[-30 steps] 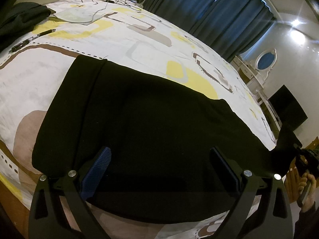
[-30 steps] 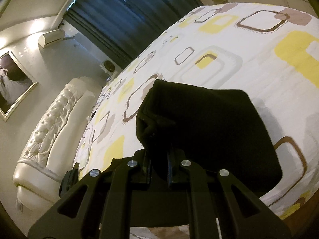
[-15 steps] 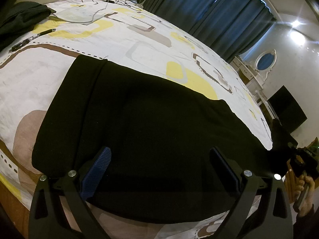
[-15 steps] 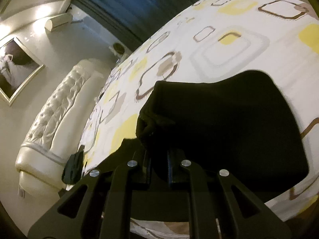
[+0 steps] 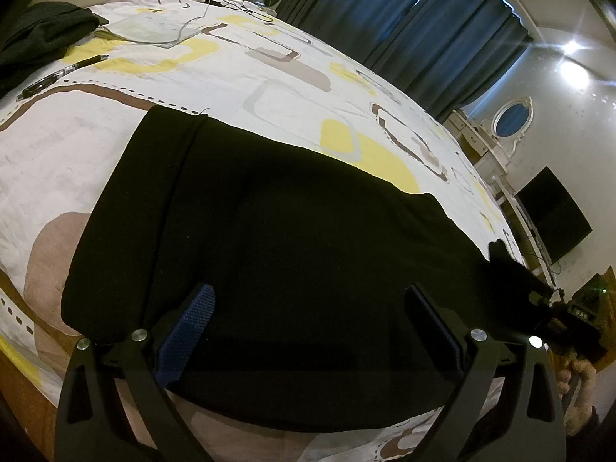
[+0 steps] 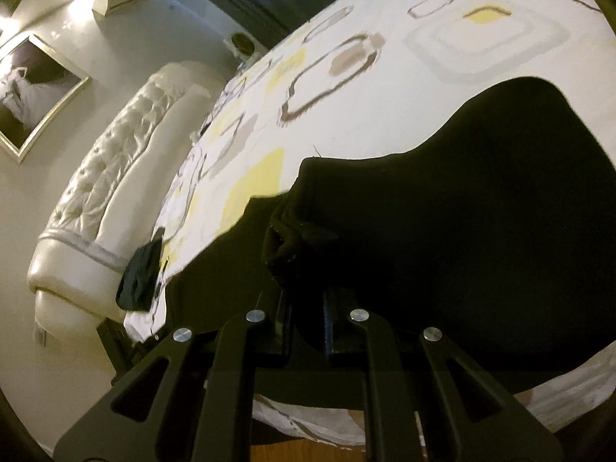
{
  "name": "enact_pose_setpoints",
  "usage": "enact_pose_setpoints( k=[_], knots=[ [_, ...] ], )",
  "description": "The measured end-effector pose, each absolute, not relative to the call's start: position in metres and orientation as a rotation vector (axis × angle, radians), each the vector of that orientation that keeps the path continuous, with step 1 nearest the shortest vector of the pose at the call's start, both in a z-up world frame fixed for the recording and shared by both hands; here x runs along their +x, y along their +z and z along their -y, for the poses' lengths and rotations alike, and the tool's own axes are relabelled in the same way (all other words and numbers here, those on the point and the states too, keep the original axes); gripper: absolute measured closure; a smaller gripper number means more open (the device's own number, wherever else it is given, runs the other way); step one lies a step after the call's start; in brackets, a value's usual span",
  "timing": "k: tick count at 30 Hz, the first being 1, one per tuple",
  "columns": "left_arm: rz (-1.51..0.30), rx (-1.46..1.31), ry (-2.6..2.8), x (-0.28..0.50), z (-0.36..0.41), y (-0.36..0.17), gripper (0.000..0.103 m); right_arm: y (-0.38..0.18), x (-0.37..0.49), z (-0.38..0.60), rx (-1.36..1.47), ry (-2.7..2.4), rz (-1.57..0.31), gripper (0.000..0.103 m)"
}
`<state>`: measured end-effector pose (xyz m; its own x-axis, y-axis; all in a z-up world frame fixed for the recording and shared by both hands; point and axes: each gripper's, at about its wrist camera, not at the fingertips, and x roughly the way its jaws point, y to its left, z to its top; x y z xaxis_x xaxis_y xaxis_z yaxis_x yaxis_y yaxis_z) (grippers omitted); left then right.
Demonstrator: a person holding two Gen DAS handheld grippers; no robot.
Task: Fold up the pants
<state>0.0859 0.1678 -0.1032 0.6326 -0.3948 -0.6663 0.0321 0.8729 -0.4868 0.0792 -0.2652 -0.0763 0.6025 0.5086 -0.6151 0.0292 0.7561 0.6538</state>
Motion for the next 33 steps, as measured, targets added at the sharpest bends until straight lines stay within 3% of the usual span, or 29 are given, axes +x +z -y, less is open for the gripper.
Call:
enact_pose_setpoints(
  k=[25, 30, 33],
  knots=[
    [-0.856, -0.461, -0.256, 0.086, -0.167, -0.103, 0.005, -0.100, 0.078, 0.230, 0.541, 0.268, -0.976, 0.086],
    [-0.856, -0.460, -0.256, 0.086, -0.168, -0.103, 0.005, -0.094, 0.076, 0.208, 0.400, 0.253, -0.989, 0.072],
    [-0.856, -0.458, -0.255, 0.086, -0.167, -0.103, 0.005, -0.091, 0.074, 0.192, 0.319, 0.261, -0.997, 0.054]
  ],
)
